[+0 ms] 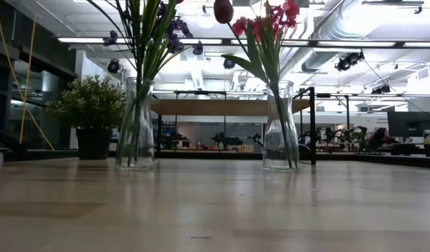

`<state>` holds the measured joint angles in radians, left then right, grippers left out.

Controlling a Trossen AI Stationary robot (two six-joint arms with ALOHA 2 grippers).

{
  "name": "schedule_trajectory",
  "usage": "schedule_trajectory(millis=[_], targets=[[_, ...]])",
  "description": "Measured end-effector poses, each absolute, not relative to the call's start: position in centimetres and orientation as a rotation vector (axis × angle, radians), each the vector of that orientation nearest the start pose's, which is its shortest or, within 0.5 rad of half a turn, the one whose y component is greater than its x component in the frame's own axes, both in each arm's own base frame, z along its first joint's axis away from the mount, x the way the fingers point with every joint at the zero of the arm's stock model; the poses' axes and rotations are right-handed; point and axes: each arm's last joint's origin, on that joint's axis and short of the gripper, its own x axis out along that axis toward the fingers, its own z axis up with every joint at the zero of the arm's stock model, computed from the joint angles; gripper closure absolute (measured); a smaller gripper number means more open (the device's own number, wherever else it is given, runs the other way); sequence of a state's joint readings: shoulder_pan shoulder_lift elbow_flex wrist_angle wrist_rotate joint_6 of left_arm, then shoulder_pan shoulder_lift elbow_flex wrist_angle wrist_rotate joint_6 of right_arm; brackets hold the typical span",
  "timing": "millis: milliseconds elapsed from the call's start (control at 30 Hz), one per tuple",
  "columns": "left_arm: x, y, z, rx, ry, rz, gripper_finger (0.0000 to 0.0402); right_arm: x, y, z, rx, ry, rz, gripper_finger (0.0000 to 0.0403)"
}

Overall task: Pick and place flowers into a vace then onto a shelf
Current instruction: Put the red flowers into the right transparent vase

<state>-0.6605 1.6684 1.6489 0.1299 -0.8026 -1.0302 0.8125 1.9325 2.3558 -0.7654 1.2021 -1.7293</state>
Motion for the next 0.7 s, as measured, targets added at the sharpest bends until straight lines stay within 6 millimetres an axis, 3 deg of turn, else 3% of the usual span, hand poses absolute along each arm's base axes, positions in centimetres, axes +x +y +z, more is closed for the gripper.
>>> schedule_trajectory(millis=[433,700], targets=[[31.22,-21.7,43.08,-1.121,-0.135,0.066,0.0195,29.46,25.41,47.94,-1.98,0.491,-0.128,0.0403],[31.25,-21.74,42.79,-1.106,-0.11,0.071,0.0195,28.98,25.84,47.92,-1.982,0.501,-0.144,0.0403]])
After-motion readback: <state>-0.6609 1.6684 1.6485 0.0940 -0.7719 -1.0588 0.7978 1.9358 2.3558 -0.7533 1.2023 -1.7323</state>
